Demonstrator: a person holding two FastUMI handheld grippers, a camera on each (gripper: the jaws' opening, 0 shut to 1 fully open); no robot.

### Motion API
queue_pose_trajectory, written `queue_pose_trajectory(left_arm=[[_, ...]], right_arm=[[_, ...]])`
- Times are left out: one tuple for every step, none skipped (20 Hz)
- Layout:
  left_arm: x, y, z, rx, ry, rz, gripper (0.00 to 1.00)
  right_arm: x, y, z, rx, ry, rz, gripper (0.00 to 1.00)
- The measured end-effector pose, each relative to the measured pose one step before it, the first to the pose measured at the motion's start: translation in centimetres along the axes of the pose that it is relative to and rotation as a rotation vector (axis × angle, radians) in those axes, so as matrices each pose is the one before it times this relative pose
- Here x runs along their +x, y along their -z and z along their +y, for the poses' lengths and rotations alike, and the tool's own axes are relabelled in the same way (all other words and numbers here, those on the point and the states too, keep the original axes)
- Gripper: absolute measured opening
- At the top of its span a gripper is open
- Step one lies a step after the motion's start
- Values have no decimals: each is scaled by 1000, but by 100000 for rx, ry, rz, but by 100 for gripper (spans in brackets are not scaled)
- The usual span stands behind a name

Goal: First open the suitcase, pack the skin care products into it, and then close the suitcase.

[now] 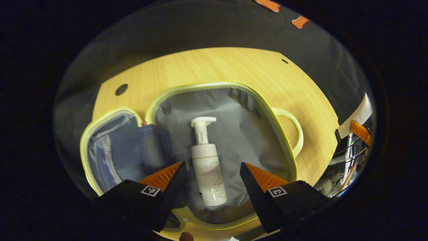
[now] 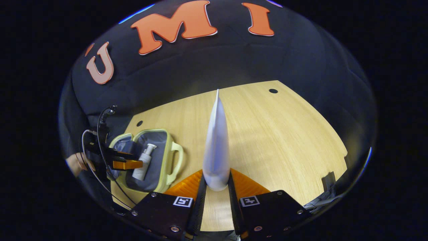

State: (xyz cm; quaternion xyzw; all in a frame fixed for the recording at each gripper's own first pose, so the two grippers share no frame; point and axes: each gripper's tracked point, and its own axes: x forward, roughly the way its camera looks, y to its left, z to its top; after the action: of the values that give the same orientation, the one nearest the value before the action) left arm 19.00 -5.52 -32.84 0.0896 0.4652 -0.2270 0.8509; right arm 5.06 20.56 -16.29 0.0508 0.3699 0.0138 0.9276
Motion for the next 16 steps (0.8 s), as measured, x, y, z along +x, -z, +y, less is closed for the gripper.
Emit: queue_pose_trajectory(left_arm=[[-1189, -616, 635, 6, -2985, -5185, 100], [-1257, -342, 709, -234, -2734, -5154, 100], [-1769, -807, 914, -669, -2691, -6583, 100], [-1698, -669, 1013, -1182, -2251, -5399, 100], [-1896, -760, 1067, -1621, -2382, -6045, 100], [-1450, -384, 930, -1175, -2031, -4259, 100], [-1549, -653, 1345, -1226, -2852, -4337, 100], [-1581, -384, 1712, -1036, -2937, -3322, 100], [-1477, 29, 1670, -538, -2792, -1340, 100], [-1535, 590, 1739, -1125, -2841, -518, 100], [-1208, 201, 1567, -1865, -2209, -756, 100], [-661, 398, 1718, -2367, -1929, -15, 100], [-397, 584, 1478, -2309, -2036, -199, 100], [-663, 603, 1681, -1953, -1960, -278, 100], [-630, 789, 1297, -1270, -1204, -174, 100], [-560, 610, 1245, -856, -2158, -505, 100]], right_arm=[[-223, -592, 1414, -871, -3454, 785, 37], [-59, -712, 1621, -1273, -3476, 1327, 37], [-117, -344, 1798, -1422, -3720, 1641, 37], [244, -396, 1800, -1100, -3686, 2313, 37], [317, -161, 2025, -1192, -3776, 2517, 37], [519, -326, 1871, -1566, -3546, 2386, 37], [970, -38, 1724, -1594, -3094, 3204, 37], [983, 105, 1595, -1231, -2760, 3580, 37], [986, 587, 1758, -492, -2419, 3947, 37], [1357, 486, 1353, 43, -2028, 4065, 37], [1402, 469, 801, 86, -1499, 4224, 37], [1524, 426, 681, 383, -927, 4641, 37], [1250, 624, 416, 423, -748, 4776, 37], [1178, 586, 556, 529, -575, 4930, 37], [1108, 717, 847, 898, -386, 4450, 37], [1153, 427, 486, 1197, 18, 3753, 37]])
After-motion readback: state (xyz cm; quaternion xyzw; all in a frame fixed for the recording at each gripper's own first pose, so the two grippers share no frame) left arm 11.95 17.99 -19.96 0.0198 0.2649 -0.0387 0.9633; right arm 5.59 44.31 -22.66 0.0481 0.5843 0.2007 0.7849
